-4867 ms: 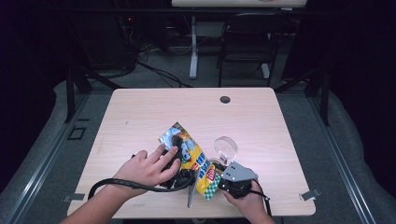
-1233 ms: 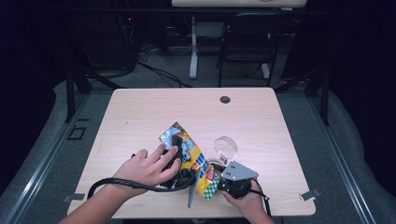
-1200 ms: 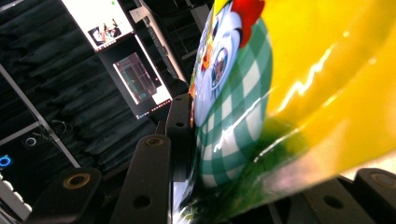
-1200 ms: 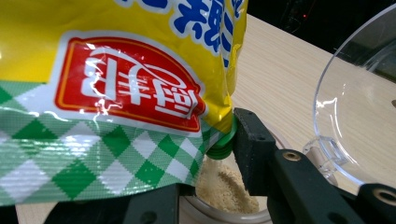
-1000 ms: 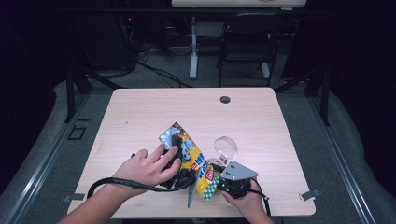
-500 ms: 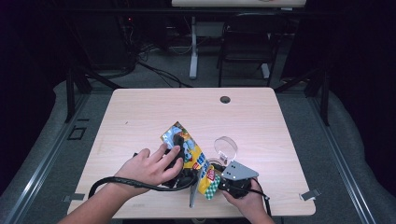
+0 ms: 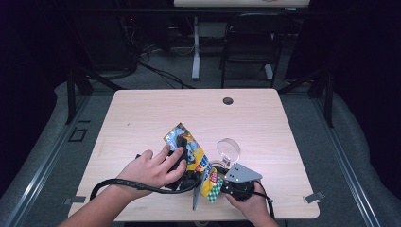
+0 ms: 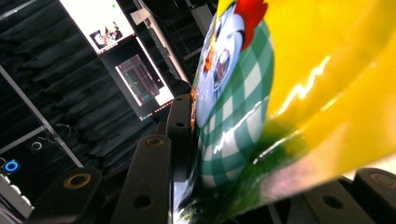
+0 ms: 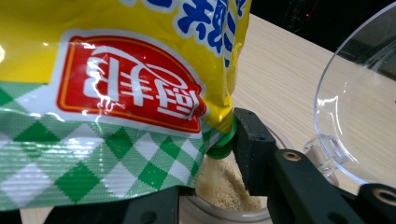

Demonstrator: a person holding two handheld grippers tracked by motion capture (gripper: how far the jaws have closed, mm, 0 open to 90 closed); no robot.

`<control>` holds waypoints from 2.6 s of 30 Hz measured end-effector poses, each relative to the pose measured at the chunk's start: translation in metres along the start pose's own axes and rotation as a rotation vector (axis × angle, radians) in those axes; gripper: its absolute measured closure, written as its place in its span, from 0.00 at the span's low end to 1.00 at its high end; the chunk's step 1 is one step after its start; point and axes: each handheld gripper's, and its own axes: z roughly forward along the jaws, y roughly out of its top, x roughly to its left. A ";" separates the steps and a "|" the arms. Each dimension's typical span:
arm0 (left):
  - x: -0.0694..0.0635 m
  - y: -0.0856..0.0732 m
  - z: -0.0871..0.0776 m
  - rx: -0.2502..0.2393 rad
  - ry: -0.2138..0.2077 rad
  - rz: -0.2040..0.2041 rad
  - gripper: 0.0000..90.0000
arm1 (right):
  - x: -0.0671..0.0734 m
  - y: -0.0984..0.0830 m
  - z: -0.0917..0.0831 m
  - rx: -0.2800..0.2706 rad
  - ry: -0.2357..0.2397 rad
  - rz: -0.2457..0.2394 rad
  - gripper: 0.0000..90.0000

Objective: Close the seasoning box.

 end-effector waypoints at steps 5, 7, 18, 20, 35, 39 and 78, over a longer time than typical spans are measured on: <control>0.000 0.000 0.000 -0.003 0.001 -0.001 0.79 | -0.001 0.000 0.000 0.007 -0.004 -0.004 0.79; 0.001 0.000 0.000 0.000 -0.003 0.004 0.79 | 0.000 0.000 0.000 0.005 -0.003 -0.003 0.79; 0.001 0.000 -0.001 0.003 0.002 0.011 0.79 | 0.000 0.000 0.000 0.002 0.002 0.001 0.79; 0.001 0.000 -0.002 0.002 0.011 0.020 0.79 | 0.000 0.000 0.001 0.001 0.003 0.002 0.79; 0.001 0.000 -0.002 -0.003 0.012 0.020 0.79 | 0.000 0.001 0.001 0.006 0.002 -0.004 0.79; 0.001 0.001 -0.001 0.000 0.000 0.009 0.80 | 0.000 0.000 0.001 0.000 0.002 0.002 0.79; 0.001 0.000 -0.003 0.004 -0.009 0.031 0.82 | 0.000 0.001 0.002 0.006 0.003 -0.001 0.79</control>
